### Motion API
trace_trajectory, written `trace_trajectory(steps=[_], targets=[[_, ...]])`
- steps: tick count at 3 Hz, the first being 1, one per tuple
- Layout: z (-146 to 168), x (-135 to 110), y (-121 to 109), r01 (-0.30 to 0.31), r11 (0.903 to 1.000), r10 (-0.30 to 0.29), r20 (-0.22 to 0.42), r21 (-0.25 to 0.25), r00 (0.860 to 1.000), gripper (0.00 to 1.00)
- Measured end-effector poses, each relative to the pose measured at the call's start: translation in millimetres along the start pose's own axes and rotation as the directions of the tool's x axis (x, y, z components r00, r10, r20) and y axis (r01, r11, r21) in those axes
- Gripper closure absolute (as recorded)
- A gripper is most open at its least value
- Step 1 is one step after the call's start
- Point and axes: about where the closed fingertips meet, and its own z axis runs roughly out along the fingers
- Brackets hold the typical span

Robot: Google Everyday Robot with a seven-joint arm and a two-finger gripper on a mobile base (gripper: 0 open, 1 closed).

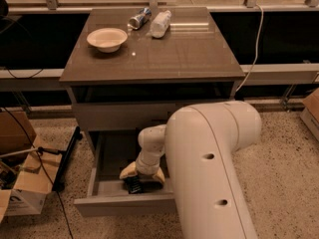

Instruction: Pick rxbar blueberry from middle drawer and place on counter

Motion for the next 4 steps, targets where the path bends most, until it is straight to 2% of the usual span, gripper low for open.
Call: trace_trajectory(steps=[1,2,4], targets=[[16.3,4.5,11.3,-0.007,1.0000,0.007,-0.044,0.007,0.999,0.00],[27.6,7.5,17.2,-0.020,0.9997,0.021,-0.080,0.014,0.997,0.16],[25.1,9.7,19.5,-0.027,0.9995,0.028,-0.089,0.016,0.996,0.62]])
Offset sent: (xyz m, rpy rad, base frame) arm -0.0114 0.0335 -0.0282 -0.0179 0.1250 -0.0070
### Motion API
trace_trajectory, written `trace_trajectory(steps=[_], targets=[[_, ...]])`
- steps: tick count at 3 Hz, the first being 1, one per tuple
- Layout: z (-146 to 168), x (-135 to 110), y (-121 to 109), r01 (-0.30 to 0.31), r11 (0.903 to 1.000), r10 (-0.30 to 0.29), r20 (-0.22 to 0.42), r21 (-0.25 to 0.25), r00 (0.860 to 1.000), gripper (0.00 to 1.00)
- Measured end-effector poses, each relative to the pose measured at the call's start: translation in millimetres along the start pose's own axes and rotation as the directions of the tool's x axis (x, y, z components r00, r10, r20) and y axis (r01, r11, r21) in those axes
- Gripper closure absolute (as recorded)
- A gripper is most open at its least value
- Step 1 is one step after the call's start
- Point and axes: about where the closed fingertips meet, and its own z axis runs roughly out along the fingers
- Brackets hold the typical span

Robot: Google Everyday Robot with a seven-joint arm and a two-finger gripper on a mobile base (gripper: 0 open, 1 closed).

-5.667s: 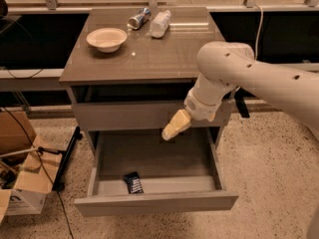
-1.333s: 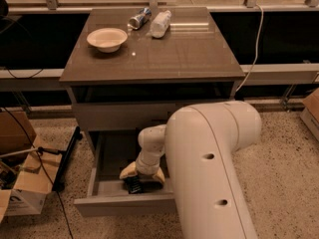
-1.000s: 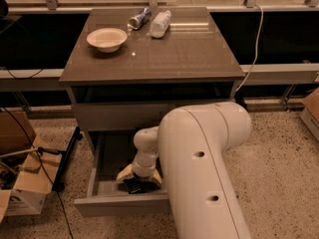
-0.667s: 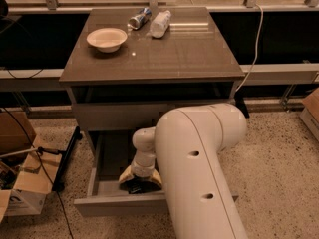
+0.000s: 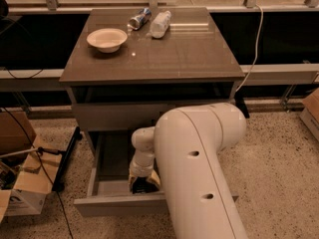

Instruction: Pick rxbar blueberry from middle drawer and place on counter

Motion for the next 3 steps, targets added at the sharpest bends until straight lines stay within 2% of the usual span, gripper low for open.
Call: trace_trajectory(steps=[1,2,3], targets=[[-5.7,1.5,1.3,0.000,1.0000,0.000,0.000,0.000,1.000,0.85],[-11.8,3.0,2.8,0.000,1.0000,0.000,0.000,0.000,1.000,1.00],[-12.3,3.1,2.8,0.000,1.0000,0.000,0.000,0.000,1.000,1.00]])
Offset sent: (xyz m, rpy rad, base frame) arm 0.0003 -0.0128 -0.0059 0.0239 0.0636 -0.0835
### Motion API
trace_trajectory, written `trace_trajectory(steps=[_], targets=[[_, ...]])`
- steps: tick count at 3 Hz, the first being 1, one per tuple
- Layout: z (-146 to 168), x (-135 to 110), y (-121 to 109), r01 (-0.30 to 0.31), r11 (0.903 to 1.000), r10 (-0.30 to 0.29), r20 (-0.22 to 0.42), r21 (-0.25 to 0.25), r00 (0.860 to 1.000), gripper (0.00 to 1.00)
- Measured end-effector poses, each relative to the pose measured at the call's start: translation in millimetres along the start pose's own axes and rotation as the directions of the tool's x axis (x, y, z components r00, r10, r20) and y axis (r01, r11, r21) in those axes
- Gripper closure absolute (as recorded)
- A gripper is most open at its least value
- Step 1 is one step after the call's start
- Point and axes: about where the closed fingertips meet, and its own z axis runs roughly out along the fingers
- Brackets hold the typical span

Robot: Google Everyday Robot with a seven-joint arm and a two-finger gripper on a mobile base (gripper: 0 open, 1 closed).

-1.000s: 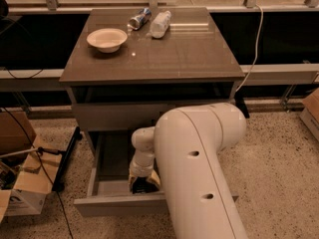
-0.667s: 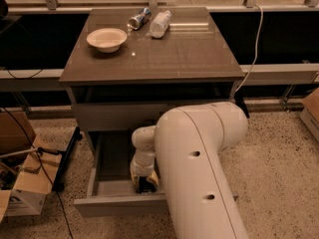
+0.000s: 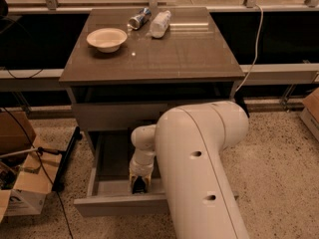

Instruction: Pick rxbar blueberry from middle drawer and place on counter

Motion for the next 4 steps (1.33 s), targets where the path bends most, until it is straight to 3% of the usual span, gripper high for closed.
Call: trace_trajectory(steps=[1,2,3,4], targets=[[-27.0,2.9,-17.1,-0.017,0.9968,0.019,0.022,-0.078,1.000,1.00],[-76.5,12.9,-33.7,0.009,0.9713,0.010,0.079,-0.238,0.997,1.00],[-126.8,24.9,-53.1,0.055,0.9317,0.003,0.158,-0.359,0.987,1.00],[-185.1,37.6,-74.5,0.127,0.8837,-0.012,0.249,-0.451,0.968,1.00]])
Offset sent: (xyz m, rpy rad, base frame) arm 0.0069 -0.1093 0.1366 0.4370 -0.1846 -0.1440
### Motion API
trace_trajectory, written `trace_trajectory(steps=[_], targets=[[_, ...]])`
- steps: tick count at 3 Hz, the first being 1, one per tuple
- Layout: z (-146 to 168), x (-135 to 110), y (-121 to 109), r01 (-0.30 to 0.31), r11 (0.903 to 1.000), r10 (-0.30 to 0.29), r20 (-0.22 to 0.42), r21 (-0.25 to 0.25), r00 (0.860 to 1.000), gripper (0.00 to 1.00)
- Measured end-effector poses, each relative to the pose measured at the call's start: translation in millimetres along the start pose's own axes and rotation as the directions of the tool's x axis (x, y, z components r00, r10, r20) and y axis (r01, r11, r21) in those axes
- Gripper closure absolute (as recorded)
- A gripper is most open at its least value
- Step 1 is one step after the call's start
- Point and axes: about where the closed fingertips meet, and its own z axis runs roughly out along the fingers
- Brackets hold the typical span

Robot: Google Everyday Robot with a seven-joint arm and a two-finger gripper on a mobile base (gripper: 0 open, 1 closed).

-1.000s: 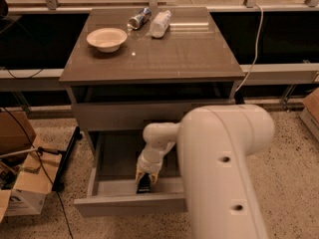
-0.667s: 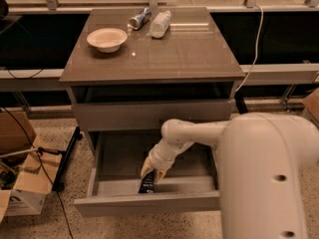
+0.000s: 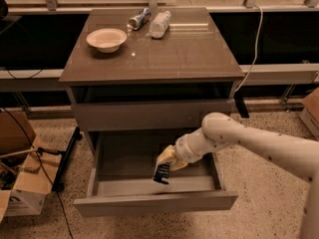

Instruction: Pick rxbar blueberry from middle drawer and place on counter

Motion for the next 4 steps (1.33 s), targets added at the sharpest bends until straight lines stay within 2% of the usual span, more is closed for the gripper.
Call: trace_trajectory(steps=[1,2,3,4], targets=[[-80.1,3.5,3.8,0.077,0.9970,-0.077,0.088,-0.006,0.993,1.00],[-163.6,-1.8,23.8,0.167,0.9826,-0.180,0.201,0.082,0.963,1.00],[-255.4,-23.9,59.5,0.241,0.9458,-0.303,0.322,0.217,0.897,1.00],[-331.4,-59.5,95.4,0.277,0.9052,-0.396,0.402,0.323,0.826,1.00]])
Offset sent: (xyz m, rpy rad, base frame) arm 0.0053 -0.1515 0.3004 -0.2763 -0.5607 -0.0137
